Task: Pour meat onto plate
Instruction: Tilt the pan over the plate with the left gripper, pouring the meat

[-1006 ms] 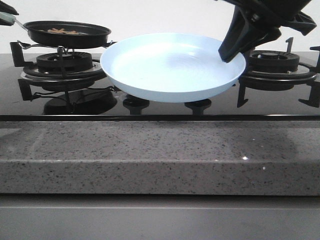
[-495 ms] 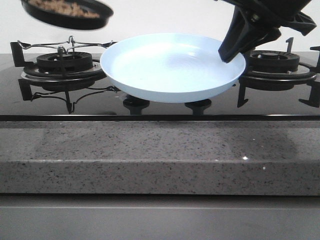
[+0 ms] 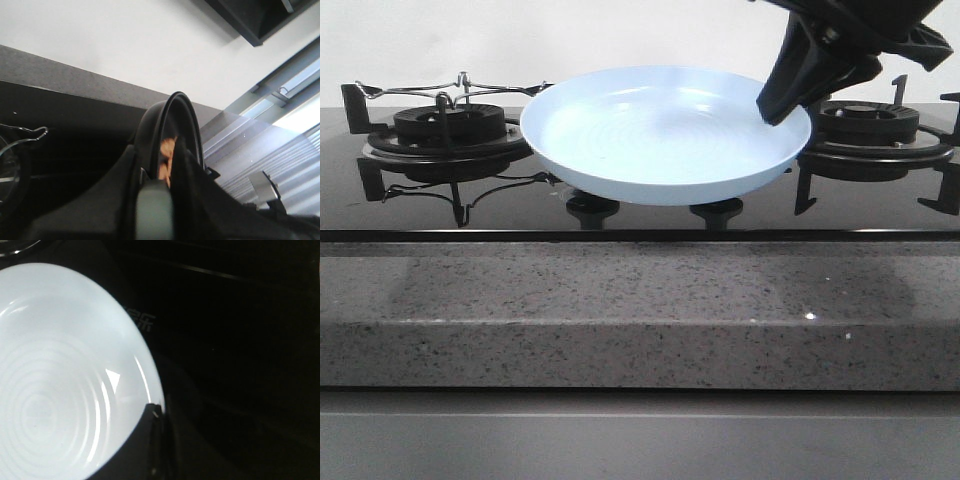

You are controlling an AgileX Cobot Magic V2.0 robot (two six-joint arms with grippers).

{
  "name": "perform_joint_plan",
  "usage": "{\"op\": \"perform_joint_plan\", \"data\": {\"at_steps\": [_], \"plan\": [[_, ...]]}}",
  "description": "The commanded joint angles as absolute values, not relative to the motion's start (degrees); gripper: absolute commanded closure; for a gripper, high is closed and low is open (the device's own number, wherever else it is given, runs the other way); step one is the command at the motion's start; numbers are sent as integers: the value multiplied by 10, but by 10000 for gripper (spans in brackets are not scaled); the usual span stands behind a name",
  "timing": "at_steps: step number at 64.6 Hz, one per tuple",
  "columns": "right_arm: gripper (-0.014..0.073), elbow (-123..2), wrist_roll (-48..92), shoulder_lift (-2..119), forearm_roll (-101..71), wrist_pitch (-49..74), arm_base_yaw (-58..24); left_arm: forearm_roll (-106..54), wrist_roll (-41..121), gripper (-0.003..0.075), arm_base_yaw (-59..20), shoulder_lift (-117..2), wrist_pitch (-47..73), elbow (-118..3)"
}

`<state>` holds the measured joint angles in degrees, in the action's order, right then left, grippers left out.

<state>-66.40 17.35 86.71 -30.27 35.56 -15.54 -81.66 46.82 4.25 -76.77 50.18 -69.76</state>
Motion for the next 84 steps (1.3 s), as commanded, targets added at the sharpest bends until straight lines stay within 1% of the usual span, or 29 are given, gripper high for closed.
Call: {"op": "perform_joint_plan", "data": {"at_steps": [1, 12, 17, 36, 45, 57, 64, 73, 84], "plan": [[662, -678, 180, 847, -319, 330, -156, -843, 480, 741, 3, -733, 456, -695], [662, -678, 180, 847, -319, 330, -156, -746, 497, 741, -83, -716, 372, -686], [662, -678, 180, 847, -319, 330, -156, -739, 512, 741, -114, -709, 347, -686], [662, -678, 180, 847, -319, 330, -156, -735, 661, 741, -213, -697, 286, -686], [662, -678, 180, 847, -319, 330, -156, -734, 771, 741, -251, -697, 253, -686], [662, -678, 180, 847, -319, 330, -156, -730, 910, 741, -287, -697, 209, -686], [662, -678, 180, 847, -319, 330, -156, -730, 973, 741, -297, -697, 206, -686], [662, -678, 180, 847, -319, 330, -156, -724, 1024, 741, -305, -695, 210, -686], [662, -678, 180, 847, -319, 330, -156, -712, 1040, 741, -313, -694, 212, -687]]}}
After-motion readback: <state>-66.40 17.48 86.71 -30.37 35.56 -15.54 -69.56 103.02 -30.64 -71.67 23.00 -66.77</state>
